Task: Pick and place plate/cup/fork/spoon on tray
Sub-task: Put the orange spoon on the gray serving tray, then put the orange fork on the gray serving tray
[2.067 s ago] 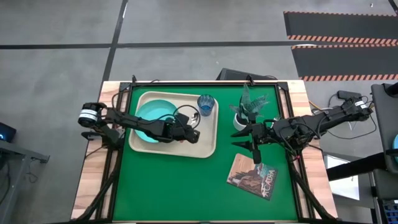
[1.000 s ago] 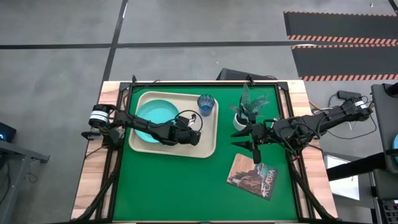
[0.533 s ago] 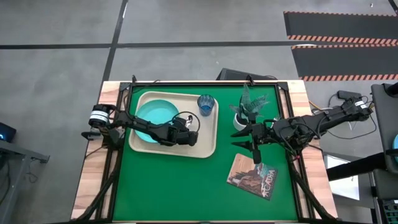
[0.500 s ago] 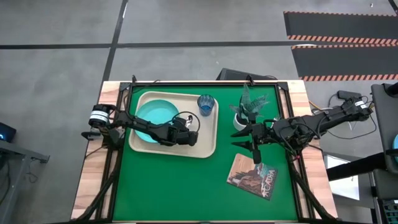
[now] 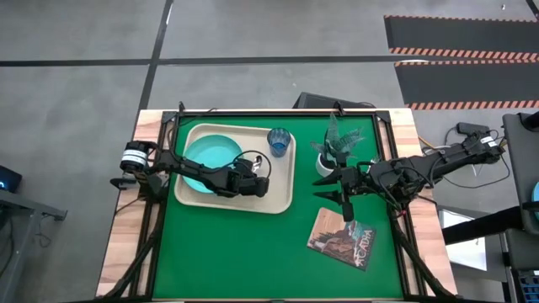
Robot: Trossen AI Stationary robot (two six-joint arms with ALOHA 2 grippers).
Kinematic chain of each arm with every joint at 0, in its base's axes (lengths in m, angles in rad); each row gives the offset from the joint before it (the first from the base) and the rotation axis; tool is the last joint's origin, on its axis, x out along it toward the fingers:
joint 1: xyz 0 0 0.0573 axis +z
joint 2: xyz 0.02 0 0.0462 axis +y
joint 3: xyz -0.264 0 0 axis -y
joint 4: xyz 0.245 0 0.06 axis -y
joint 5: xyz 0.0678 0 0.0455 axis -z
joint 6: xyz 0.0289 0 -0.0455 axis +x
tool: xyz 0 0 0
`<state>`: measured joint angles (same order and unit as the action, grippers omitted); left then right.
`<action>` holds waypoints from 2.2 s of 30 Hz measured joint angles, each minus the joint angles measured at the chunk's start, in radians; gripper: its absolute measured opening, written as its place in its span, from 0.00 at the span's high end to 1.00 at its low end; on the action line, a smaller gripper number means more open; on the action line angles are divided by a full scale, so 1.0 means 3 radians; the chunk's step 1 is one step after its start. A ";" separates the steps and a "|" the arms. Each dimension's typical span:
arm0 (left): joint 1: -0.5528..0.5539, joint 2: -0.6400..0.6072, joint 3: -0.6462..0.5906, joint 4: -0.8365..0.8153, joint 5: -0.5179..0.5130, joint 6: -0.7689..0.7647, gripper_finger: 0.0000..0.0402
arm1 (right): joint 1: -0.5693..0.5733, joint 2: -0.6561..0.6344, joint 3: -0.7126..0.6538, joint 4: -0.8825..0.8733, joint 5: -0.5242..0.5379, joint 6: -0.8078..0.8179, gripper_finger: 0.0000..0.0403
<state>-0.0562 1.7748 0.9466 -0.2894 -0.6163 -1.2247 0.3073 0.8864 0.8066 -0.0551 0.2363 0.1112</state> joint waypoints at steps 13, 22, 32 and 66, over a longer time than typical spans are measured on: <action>0.0022 0.0000 -0.0006 -0.0006 0.0000 0.0001 0.97 | 0.0000 0.0000 0.0000 0.0000 0.0000 0.0001 0.69; 0.0034 0.0000 -0.0010 0.0066 0.0008 0.0028 0.97 | 0.0001 0.0000 0.0000 -0.0001 0.0000 0.0001 0.69; 0.0035 0.0000 -0.0010 0.0075 0.0009 0.0027 0.93 | 0.0001 0.0000 0.0000 -0.0001 -0.0001 0.0000 0.69; -0.0286 -0.1118 0.0035 0.0202 0.0667 0.2154 0.71 | 0.0001 0.0018 -0.0033 -0.0156 -0.0001 0.0390 0.69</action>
<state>-0.1421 1.4395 0.9572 -0.2289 -0.4162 -0.5785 0.3077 0.8918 0.7967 -0.1019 0.2359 0.2281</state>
